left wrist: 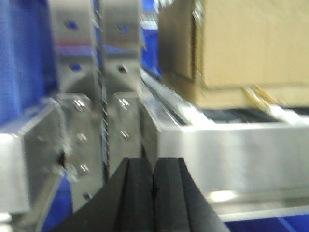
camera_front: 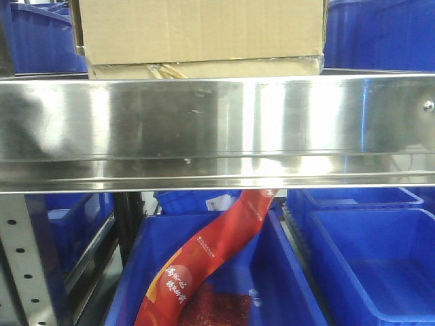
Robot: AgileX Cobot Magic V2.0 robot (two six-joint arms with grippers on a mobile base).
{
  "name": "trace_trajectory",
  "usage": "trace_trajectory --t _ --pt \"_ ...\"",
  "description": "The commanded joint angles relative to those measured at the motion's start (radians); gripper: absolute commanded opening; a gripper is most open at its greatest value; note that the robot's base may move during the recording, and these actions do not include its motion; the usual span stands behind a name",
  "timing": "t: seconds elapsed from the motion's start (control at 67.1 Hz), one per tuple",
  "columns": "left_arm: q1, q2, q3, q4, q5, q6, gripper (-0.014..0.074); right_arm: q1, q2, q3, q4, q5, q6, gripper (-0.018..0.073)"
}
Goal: Stack two boxes on right shelf middle
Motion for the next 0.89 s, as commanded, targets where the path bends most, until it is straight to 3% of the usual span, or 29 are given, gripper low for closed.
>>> trace_trajectory --t 0.0,0.164,0.879 --pt "0.035 -0.006 0.008 -0.026 -0.092 0.017 -0.0111 -0.007 -0.003 0.000 0.001 -0.022 -0.005 -0.0168" --pt "0.068 -0.006 0.008 -0.060 -0.086 0.017 -0.0111 -0.007 -0.003 0.000 0.001 -0.022 -0.005 -0.0168" --pt "0.068 -0.006 0.008 -0.050 -0.040 0.017 -0.0111 -0.007 -0.003 0.000 0.001 -0.022 -0.005 -0.0168"
